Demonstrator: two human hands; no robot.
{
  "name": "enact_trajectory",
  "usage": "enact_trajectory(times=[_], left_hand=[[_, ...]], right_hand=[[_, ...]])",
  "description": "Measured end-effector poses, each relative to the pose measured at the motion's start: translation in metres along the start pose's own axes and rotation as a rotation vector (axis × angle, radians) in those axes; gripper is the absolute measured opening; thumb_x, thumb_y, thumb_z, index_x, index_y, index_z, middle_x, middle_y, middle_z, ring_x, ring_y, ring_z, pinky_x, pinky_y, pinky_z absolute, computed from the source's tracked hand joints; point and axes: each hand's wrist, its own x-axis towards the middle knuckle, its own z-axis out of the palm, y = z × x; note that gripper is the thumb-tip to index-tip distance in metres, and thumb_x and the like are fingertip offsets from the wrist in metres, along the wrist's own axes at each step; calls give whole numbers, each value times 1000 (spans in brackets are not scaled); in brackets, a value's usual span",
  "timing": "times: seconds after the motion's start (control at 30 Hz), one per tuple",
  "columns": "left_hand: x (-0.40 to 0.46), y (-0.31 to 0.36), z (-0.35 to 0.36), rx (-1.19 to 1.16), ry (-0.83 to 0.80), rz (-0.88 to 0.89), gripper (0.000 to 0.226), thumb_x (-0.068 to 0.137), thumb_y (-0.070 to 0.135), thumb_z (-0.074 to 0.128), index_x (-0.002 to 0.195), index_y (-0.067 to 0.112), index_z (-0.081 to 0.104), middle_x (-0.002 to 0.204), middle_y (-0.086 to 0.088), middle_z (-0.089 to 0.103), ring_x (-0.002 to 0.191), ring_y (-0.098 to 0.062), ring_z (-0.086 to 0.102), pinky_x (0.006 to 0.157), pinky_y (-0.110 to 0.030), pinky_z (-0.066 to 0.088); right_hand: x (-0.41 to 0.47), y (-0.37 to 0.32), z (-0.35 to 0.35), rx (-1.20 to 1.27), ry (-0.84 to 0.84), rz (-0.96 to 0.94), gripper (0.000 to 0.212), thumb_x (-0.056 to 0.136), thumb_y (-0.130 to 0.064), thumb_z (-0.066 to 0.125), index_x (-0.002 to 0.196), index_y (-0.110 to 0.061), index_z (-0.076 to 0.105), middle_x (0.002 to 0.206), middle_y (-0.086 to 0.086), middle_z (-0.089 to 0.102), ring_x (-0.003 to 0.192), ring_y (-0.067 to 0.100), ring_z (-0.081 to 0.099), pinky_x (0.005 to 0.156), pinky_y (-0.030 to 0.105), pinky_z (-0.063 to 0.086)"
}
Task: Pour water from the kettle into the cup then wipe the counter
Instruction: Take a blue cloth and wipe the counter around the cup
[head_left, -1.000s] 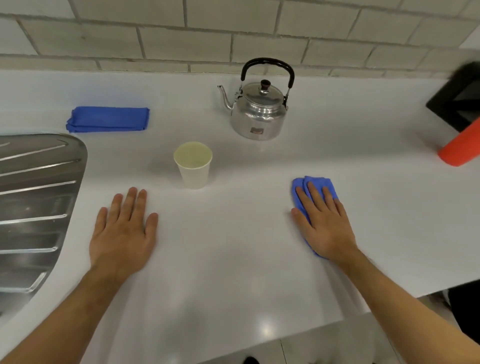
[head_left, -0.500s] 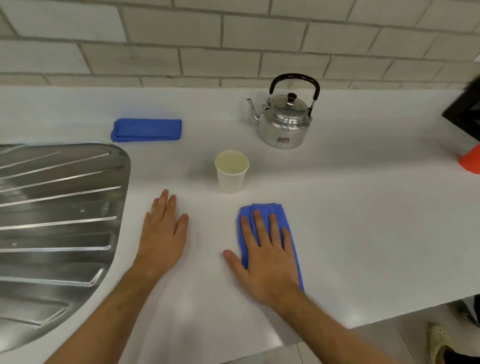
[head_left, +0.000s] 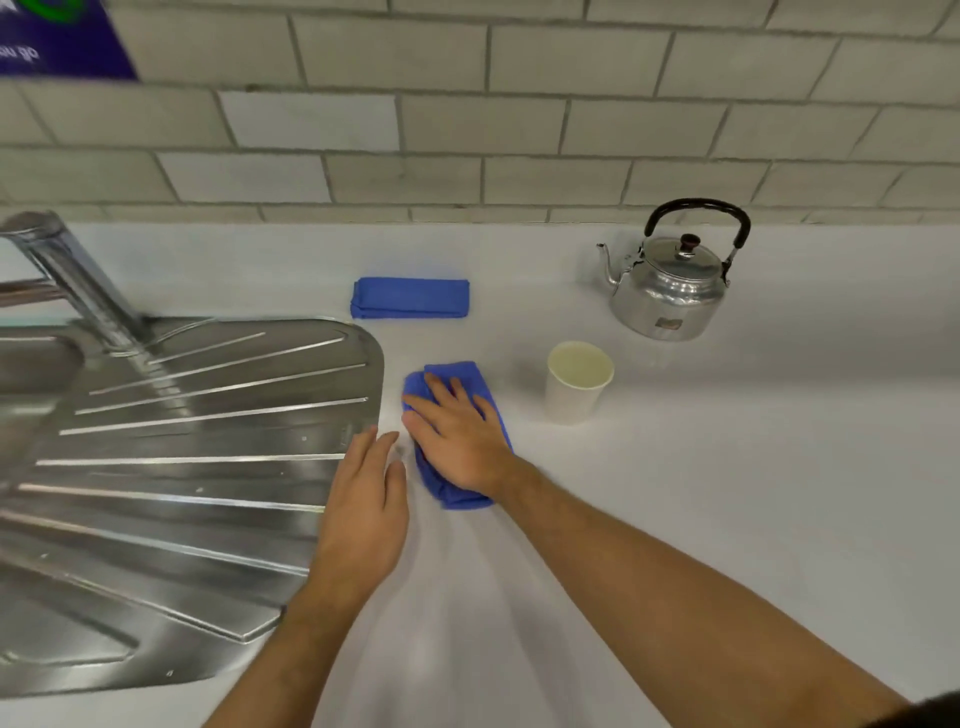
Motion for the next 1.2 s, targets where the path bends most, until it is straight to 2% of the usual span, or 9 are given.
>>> enact_trajectory(times=[0.13,0.2,0.27,0.43,0.53,0.7,0.93,1.1,1.2], left_hand=[[25,30,17,63,72,66,39,98,14,45,135,5,49,151,-16,36,139,-28,33,113,-33,24],[35,51,41,183,6,94,49,99,24,42,145,10,37,159,-17,23,147,-31,18,118,-39,17],[40,60,68,359,-81,73,57,102,36,30,154,19,15,164,-11,2,150,-31,-1,121,-42,5],[60,30,85,577,-107,-12,57,102,43,15,153,30,-7,164,-4,-13,150,-28,-9,122,-44,-3],[86,21,81,602,-88,6,57,101,44,14,153,30,-3,165,-4,-5,151,-28,-4,122,-44,-1],[127,29,95,640,-188,138,58,99,46,12,153,31,-3,164,2,-5,151,-27,-6,123,-41,0],[180,58,122,652,-351,571,55,101,44,16,152,39,-3,163,13,-5,151,-18,-7,122,-36,0],[225,75,146,791,-500,753,83,90,54,44,151,38,-11,164,9,-11,150,-22,-11,122,-41,3],[240,81,159,811,-469,810,69,95,58,28,151,39,-9,164,8,-8,151,-23,-7,122,-41,5]], right_hand=[[-59,25,-28,142,272,-86,22,97,-24,51,104,-23,72,125,-5,66,121,14,55,102,43,40],[-93,49,-42,127,360,10,17,87,-19,56,84,-22,72,90,-8,73,86,12,64,81,40,50],[-115,76,-57,109,386,164,14,85,-15,60,79,-17,72,82,-2,71,79,19,63,73,38,51],[-117,151,-102,-84,433,385,28,86,-13,63,113,-15,69,126,9,61,117,33,55,95,41,46],[-97,181,-114,-258,238,518,55,98,-37,45,151,-34,30,163,4,17,147,32,17,113,50,26],[-75,200,-101,-285,23,638,55,98,-51,9,149,-51,-11,164,-8,-14,150,30,-12,118,50,2],[-72,209,-98,-289,-13,645,55,99,-52,7,145,-54,-21,163,-9,-21,149,29,-17,117,51,-1],[-72,214,-92,-294,54,632,54,96,-53,6,140,-57,-25,163,-11,-19,149,28,-15,117,50,2],[-73,214,-91,-282,79,631,54,94,-54,6,139,-59,-24,163,-13,-17,148,27,-15,117,49,1]])
